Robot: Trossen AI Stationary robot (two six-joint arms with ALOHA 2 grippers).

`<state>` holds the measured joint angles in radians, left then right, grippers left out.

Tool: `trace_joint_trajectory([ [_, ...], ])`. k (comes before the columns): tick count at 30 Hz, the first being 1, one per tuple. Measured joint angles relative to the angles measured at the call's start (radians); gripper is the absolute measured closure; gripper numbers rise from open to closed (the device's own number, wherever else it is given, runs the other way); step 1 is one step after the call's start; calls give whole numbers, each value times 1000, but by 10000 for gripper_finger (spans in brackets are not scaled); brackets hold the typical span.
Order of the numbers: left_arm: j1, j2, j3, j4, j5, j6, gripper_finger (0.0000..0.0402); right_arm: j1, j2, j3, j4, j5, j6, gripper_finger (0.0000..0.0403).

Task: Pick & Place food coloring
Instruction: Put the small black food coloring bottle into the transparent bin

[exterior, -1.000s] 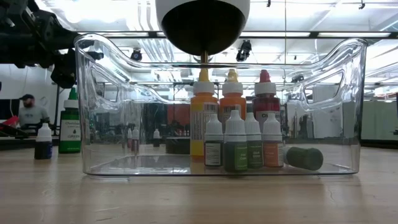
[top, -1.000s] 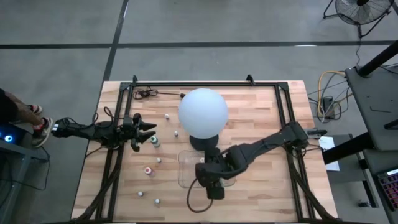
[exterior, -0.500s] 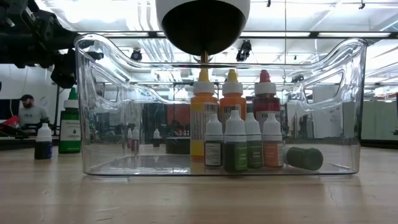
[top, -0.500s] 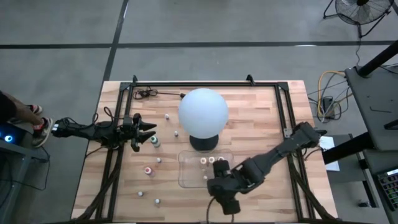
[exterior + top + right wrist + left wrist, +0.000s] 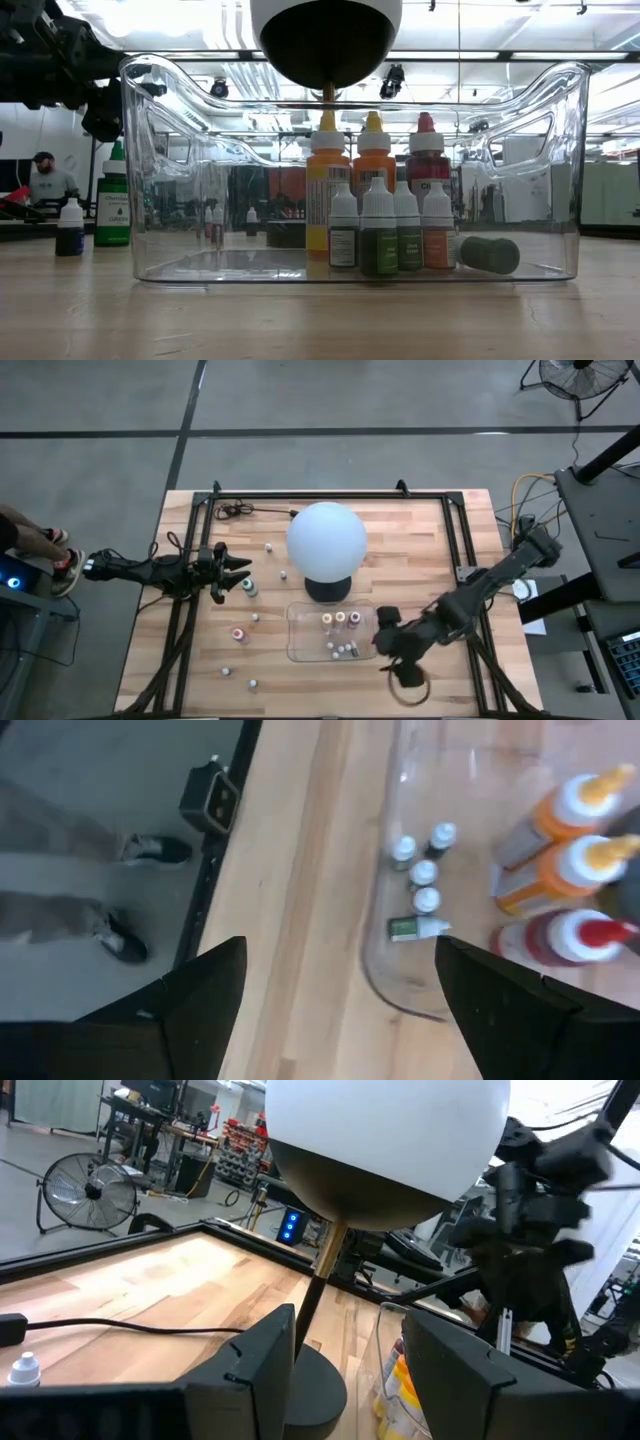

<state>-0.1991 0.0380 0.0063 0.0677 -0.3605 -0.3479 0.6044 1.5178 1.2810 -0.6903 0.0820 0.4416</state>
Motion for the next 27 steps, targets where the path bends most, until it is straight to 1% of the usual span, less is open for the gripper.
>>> trace_joint_trajectory([
  [2, 0, 0, 0, 0, 0, 0, 241, 0, -78, -83, 61, 7, 0, 88],
  [4, 0, 0, 0, 0, 0, 0, 241, -4, -162, -162, 99, 40, 0, 90],
  [7, 0, 0, 0, 0, 0, 0, 241, -7, -275, -271, 116, 135, 7, 94],
  [12, 0, 0, 0, 0, 0, 0, 241, -11, -447, -420, 163, 332, 16, 99],
  [14, 0, 0, 0, 0, 0, 0, 241, -24, -508, -479, 190, 380, 14, 99],
  [17, 0, 0, 0, 0, 0, 0, 241, -63, -599, -571, 254, 408, 14, 96],
  [23, 0, 0, 0, 0, 0, 0, 241, -163, -743, -759, 440, 412, 40, 93],
  [27, 0, 0, 0, 0, 0, 0, 241, -208, -834, -849, 478, 414, 31, 99],
])
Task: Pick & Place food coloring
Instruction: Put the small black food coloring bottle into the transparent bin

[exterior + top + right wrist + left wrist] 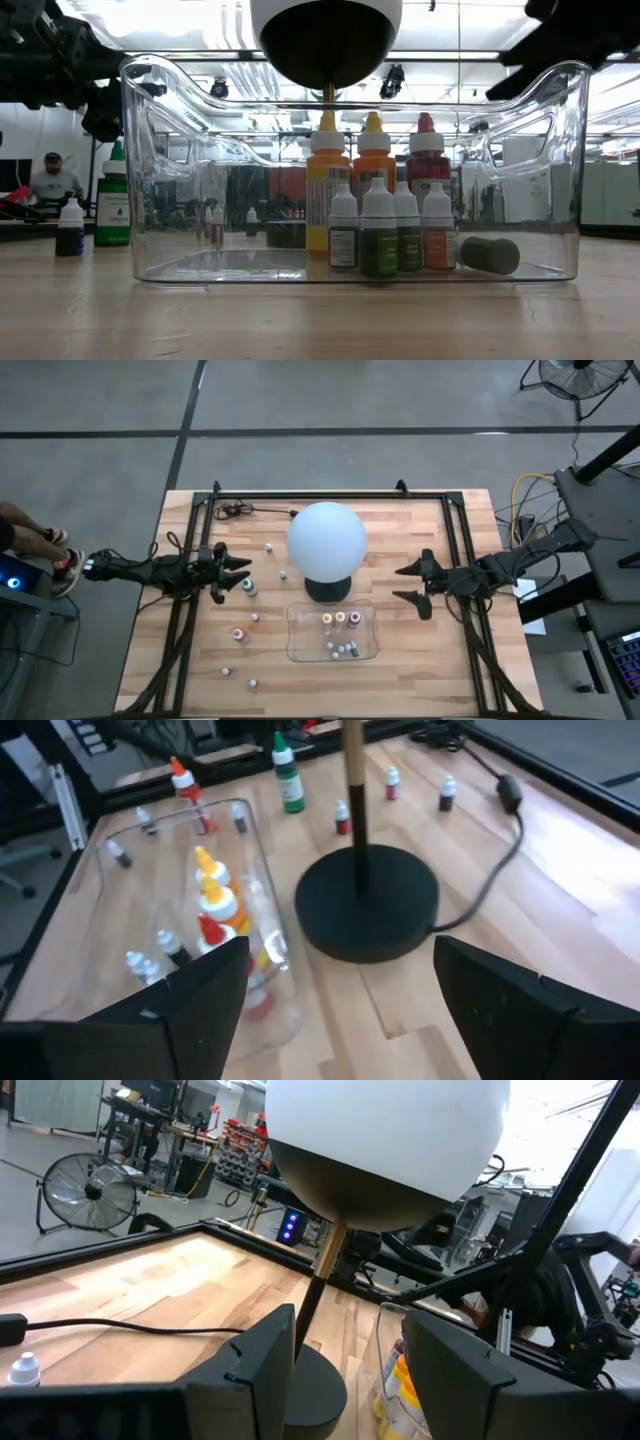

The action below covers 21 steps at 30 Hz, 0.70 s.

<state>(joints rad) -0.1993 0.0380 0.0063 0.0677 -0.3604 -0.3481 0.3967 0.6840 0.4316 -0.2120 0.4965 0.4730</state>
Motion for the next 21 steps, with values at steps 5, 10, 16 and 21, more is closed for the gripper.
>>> trace_joint_trajectory([
  [5, 0, 0, 0, 0, 0, 0, 241, -78, -131, -96, 31, 4, -11, 104],
  [10, 0, 0, 0, 0, 0, 0, 241, -169, -252, -207, 114, 4, -8, 100],
  [16, 0, 0, 0, 0, 0, 0, 241, -205, -363, -291, 138, 4, -3, 92],
  [21, 0, 0, 0, 0, 0, 0, 241, -234, -466, -367, 137, 5, 29, 96],
])
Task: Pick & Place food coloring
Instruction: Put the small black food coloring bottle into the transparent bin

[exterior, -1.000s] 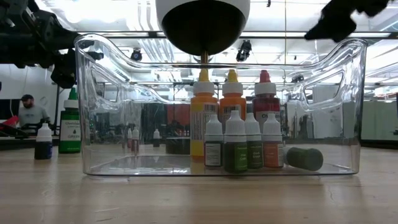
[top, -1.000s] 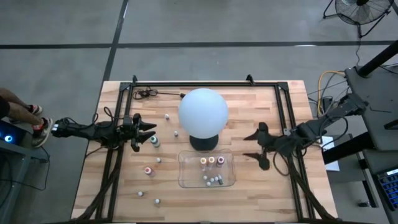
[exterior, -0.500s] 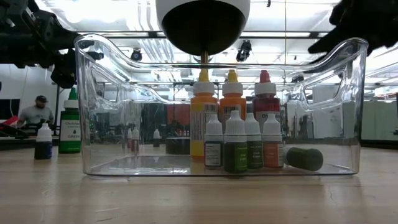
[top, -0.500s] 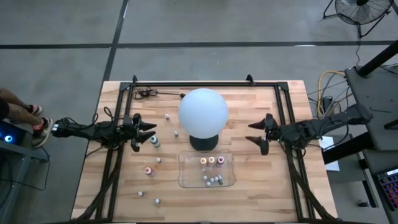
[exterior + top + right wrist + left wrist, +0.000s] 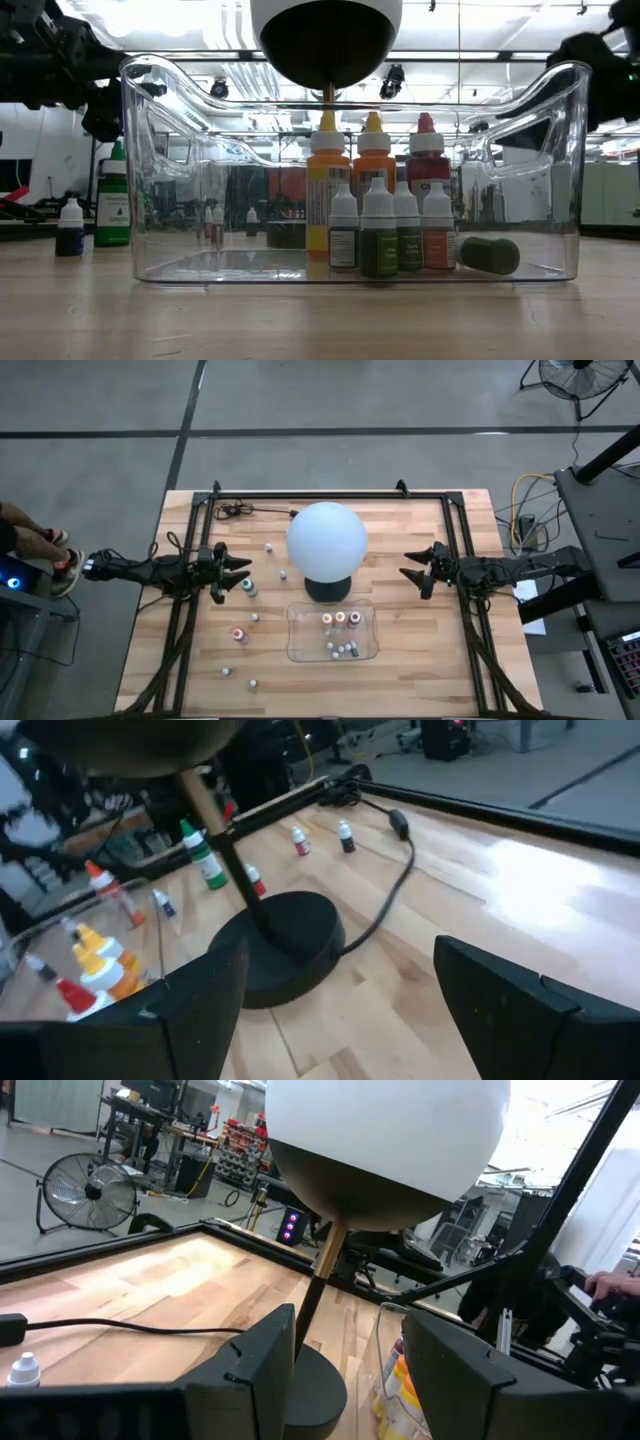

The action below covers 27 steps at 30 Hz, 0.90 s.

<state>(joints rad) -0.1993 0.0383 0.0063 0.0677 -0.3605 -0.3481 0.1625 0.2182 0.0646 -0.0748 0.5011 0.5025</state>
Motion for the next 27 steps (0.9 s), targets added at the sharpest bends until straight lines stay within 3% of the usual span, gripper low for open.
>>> trace_joint_trajectory([
  [19, 0, 0, 0, 0, 0, 0, 241, -88, -204, -12, 6, -3, -52, 97],
  [23, 0, 0, 0, 1, 0, 0, 241, -88, -219, -13, 8, -9, 12, 102],
  [27, 0, 0, 0, 1, 0, 0, 241, -88, -218, -13, 9, -12, 181, 104],
])
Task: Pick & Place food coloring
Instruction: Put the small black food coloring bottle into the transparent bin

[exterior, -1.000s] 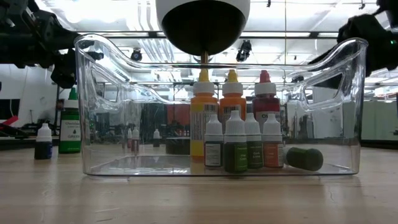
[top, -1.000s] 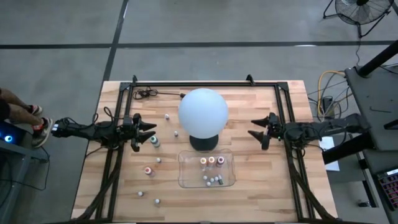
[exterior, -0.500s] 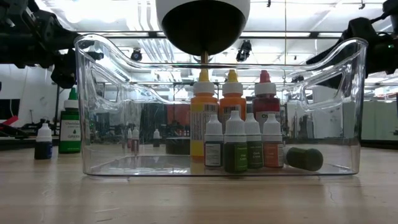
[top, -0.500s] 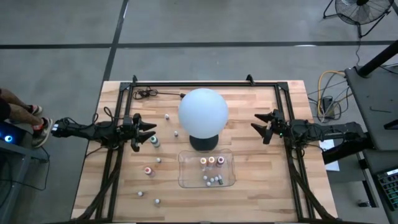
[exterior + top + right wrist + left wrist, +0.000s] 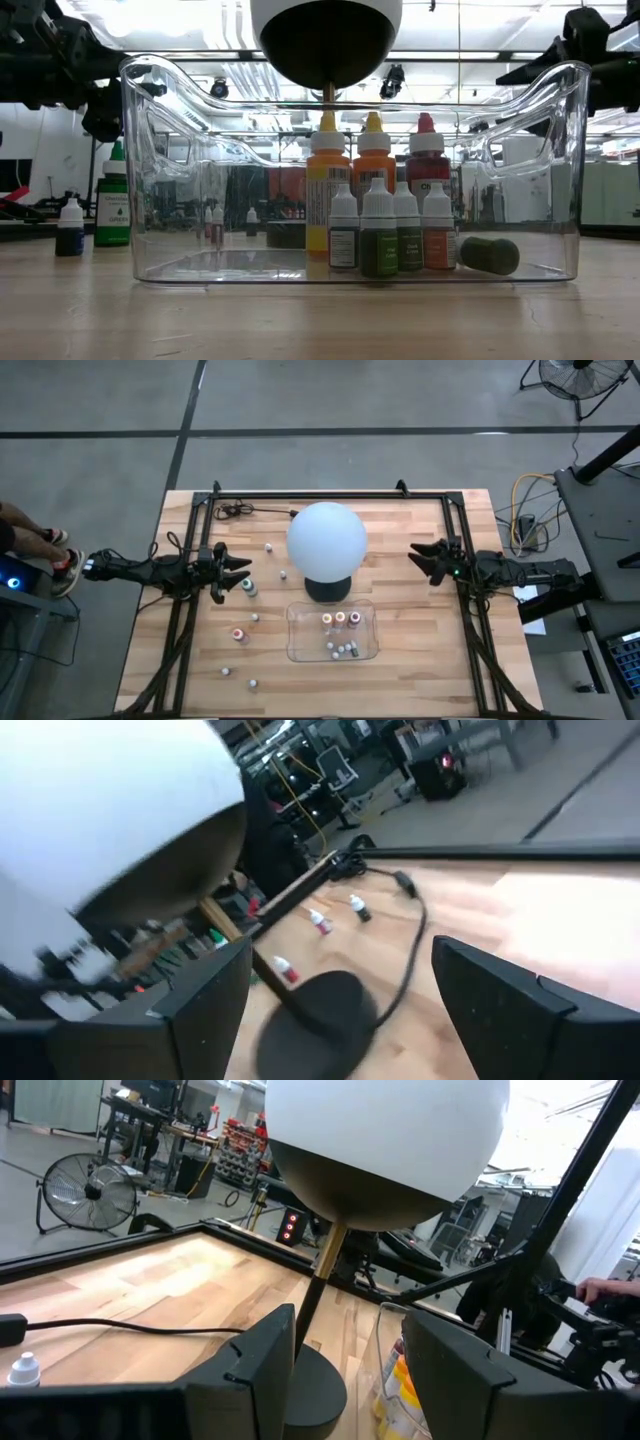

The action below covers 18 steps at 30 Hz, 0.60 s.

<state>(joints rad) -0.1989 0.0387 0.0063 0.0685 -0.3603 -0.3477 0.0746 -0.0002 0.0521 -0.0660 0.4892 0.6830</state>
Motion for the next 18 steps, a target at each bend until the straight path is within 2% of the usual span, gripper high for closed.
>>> trace_joint_trajectory([
  [5, 0, 0, 0, 0, 0, 0, 241, 0, 0, -1, 2, 0, 124, 98],
  [18, 0, 0, 0, 1, 0, 0, 241, 1, 23, -1, 3, 0, 126, 100],
])
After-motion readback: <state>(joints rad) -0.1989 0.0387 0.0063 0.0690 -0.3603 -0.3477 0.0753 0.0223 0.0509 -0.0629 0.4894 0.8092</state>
